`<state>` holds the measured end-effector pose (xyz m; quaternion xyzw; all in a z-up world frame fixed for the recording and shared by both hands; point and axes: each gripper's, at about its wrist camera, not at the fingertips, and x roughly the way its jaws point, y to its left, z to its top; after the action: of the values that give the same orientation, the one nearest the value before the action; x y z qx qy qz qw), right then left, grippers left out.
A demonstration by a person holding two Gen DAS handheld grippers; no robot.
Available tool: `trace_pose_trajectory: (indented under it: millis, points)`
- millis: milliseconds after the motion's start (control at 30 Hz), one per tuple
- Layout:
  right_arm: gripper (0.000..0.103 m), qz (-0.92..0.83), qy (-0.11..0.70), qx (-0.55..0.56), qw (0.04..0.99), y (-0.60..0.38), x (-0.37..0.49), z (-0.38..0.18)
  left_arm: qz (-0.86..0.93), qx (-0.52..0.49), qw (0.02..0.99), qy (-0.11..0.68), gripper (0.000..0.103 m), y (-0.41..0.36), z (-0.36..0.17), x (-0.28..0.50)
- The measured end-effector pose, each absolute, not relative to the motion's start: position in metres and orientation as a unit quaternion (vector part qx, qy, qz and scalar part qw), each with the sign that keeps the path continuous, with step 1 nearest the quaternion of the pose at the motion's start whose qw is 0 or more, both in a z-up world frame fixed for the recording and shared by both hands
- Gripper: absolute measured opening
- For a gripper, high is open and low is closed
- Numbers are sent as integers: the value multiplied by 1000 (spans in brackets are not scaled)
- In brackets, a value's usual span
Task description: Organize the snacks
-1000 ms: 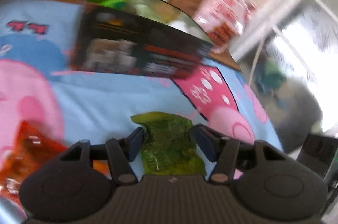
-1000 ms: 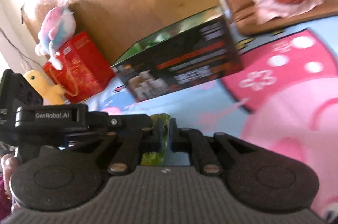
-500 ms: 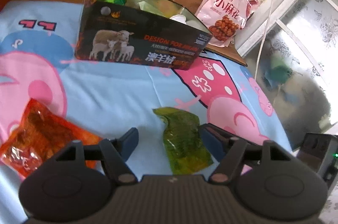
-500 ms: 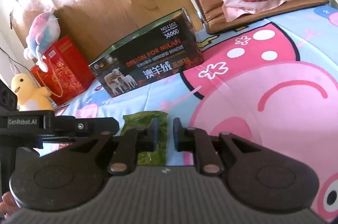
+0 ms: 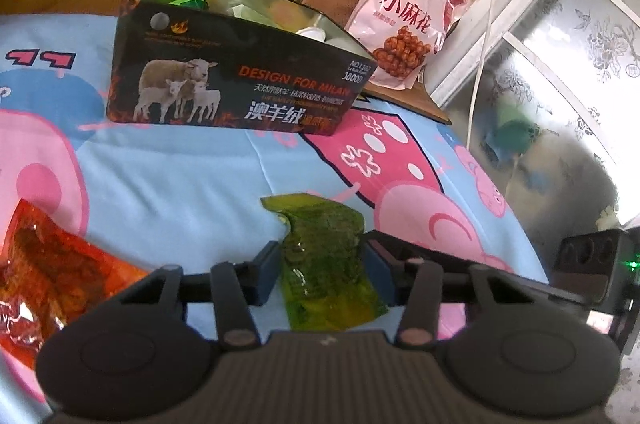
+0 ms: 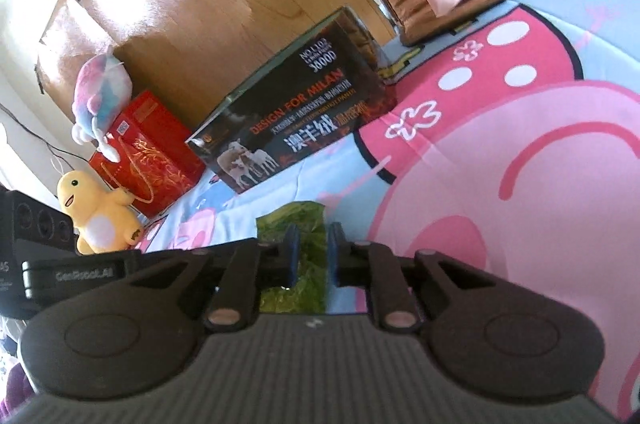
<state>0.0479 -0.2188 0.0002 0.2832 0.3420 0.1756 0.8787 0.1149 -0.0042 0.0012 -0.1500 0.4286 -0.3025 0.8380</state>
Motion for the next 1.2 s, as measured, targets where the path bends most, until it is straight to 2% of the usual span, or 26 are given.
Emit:
trace_pose_trajectory:
  millis: [200, 267, 300, 367, 400, 733, 833, 900, 1200]
  points:
    - [15, 161, 345, 264, 886, -215, 48, -1, -305, -134, 858, 392, 45, -6, -3, 104]
    - [17, 159, 343, 260, 888, -215, 47, -1, -310, -127, 860, 384, 41, -7, -4, 101]
    - [22, 159, 339, 257, 891, -215, 45, 0, -315, -127, 858, 386, 35, -7, -4, 101]
    - [30, 151, 330, 255, 896, -214, 43, 1, -322, -131, 853, 390, 33, -6, -4, 102]
    - [30, 144, 328, 261, 896, -216, 43, 0, -323, -130, 853, 389, 33, -5, -5, 101]
    - [21, 141, 331, 220, 907, -204, 42, 5, -318, -156, 850, 391, 33, 6, -8, 104]
    - [16, 132, 322, 188, 918, -195, 38, 8, -315, -155, 851, 390, 33, 6, -7, 104]
    - [9, 124, 320, 178, 922, -193, 37, 8, -315, -154, 852, 389, 33, 6, -7, 103]
    - [9, 122, 306, 164, 930, -190, 33, 9, -314, -157, 853, 387, 33, 7, -6, 102]
